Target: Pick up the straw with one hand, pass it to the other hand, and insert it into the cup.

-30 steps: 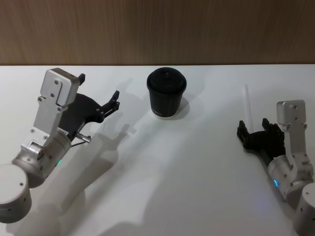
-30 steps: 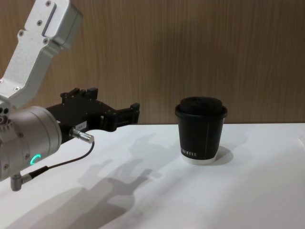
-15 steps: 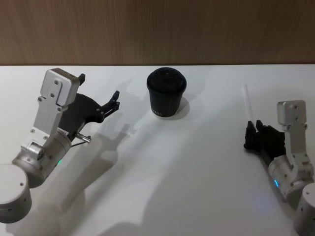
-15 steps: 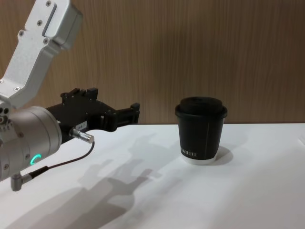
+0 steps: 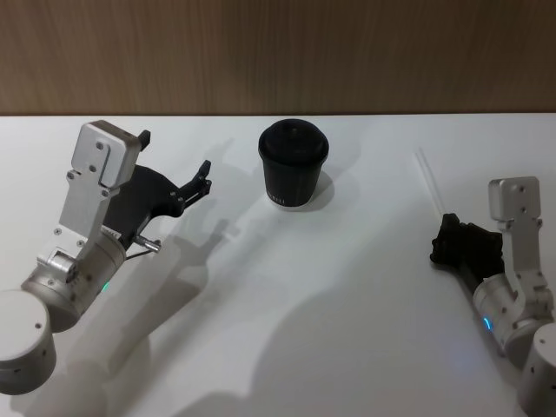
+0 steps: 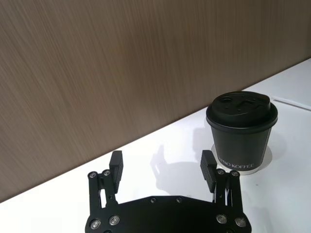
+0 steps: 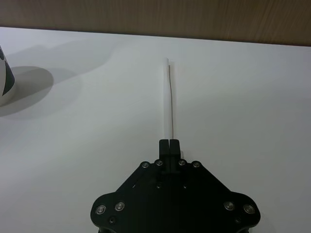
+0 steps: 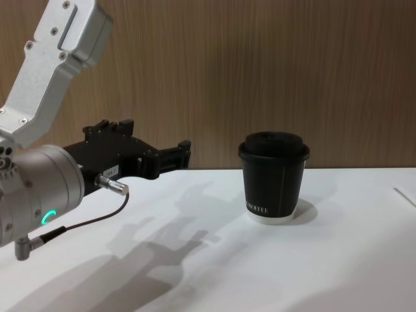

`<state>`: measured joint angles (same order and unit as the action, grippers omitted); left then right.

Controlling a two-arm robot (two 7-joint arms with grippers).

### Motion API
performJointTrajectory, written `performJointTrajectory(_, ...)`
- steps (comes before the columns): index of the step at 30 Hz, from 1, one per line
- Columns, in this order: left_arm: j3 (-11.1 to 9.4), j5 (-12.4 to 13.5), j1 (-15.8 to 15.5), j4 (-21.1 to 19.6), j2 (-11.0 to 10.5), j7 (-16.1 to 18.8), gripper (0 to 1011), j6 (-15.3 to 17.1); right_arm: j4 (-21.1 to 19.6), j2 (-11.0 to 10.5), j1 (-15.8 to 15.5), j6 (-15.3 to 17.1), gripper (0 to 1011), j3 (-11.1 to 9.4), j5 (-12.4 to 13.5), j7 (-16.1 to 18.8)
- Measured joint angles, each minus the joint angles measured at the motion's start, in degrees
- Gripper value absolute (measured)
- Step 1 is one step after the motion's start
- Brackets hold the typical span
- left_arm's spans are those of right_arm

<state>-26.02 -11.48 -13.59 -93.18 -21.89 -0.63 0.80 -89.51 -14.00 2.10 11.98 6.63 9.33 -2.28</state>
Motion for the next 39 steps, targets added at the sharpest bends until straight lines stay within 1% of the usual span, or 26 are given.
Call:
performJointTrajectory(5, 0.0, 0.0, 0.0, 0.0, 0.0, 0.0, 1002, 0.0, 0.48, -0.01, 0.2, -1.5, 5, 0.02, -0.46, 0.16)
performJointTrajectory(6, 0.0, 0.0, 0.0, 0.0, 0.0, 0.0, 1003, 0.0, 0.64, -0.07, 0.29, -2.3, 5, 0.05, -0.72, 0.25)
performJointTrajectory(7, 0.0, 0.0, 0.0, 0.0, 0.0, 0.0, 1003, 0.0, 0.64, -0.07, 0.29, -2.3, 5, 0.05, -0.72, 0.25)
performJointTrajectory(12, 0.0, 0.0, 0.0, 0.0, 0.0, 0.0, 1003, 0.0, 1.02, -0.48, 0.59, -5.34, 5, 0.27, -1.62, 0.87)
performJointTrajectory(13, 0.0, 0.0, 0.0, 0.0, 0.0, 0.0, 1003, 0.0, 1.02, -0.66, 0.7, -6.43, 5, 0.34, -1.94, 1.13)
performJointTrajectory(15, 0.0, 0.0, 0.0, 0.0, 0.0, 0.0, 1003, 0.0, 1.03, -0.83, 0.76, -7.46, 6, 0.41, -2.22, 1.41)
performJointTrajectory(16, 0.0, 0.0, 0.0, 0.0, 0.0, 0.0, 1003, 0.0, 1.02, -1.07, 0.85, -8.67, 5, 0.5, -2.56, 1.78)
performJointTrajectory(19, 0.0, 0.0, 0.0, 0.0, 0.0, 0.0, 1003, 0.0, 0.91, -1.41, 0.92, -10.29, 5, 0.64, -2.98, 2.34)
performJointTrajectory(20, 0.0, 0.0, 0.0, 0.0, 0.0, 0.0, 1002, 0.0, 0.81, -1.65, 1.0, -11.49, 5, 0.76, -3.22, 2.78)
performJointTrajectory(23, 0.0, 0.0, 0.0, 0.0, 0.0, 0.0, 1003, 0.0, 0.54, -2.12, 1.05, -13.4, 5, 0.96, -3.58, 3.55)
performJointTrajectory(24, 0.0, 0.0, 0.0, 0.0, 0.0, 0.0, 1003, 0.0, 0.36, -2.41, 1.07, -14.56, 5, 1.09, -3.8, 4.13)
performJointTrajectory(25, 0.0, 0.0, 0.0, 0.0, 0.0, 0.0, 1003, 0.0, 0.36, -2.41, 1.07, -14.56, 5, 1.09, -3.8, 4.13)
performJointTrajectory(29, 0.0, 0.0, 0.0, 0.0, 0.0, 0.0, 1002, 0.0, -0.43, -3.64, 1.22, -18.9, 5, 1.61, -4.38, 6.39)
performJointTrajectory(32, 0.0, 0.0, 0.0, 0.0, 0.0, 0.0, 1002, 0.0, -0.82, -4.21, 1.29, -20.48, 5, 1.86, -4.47, 7.62)
performJointTrajectory(33, 0.0, 0.0, 0.0, 0.0, 0.0, 0.0, 1003, 0.0, -1.06, -4.57, 1.36, -21.59, 5, 2.02, -4.51, 8.36)
performJointTrajectory(36, 0.0, 0.0, 0.0, 0.0, 0.0, 0.0, 1003, 0.0, -1.59, -5.33, 1.47, -23.49, 5, 2.36, -4.51, 10.14)
performJointTrajectory(39, 0.0, 0.0, 0.0, 0.0, 0.0, 0.0, 1003, 0.0, -1.94, -5.9, 1.6, -24.9, 5, 2.58, -4.44, 11.42)
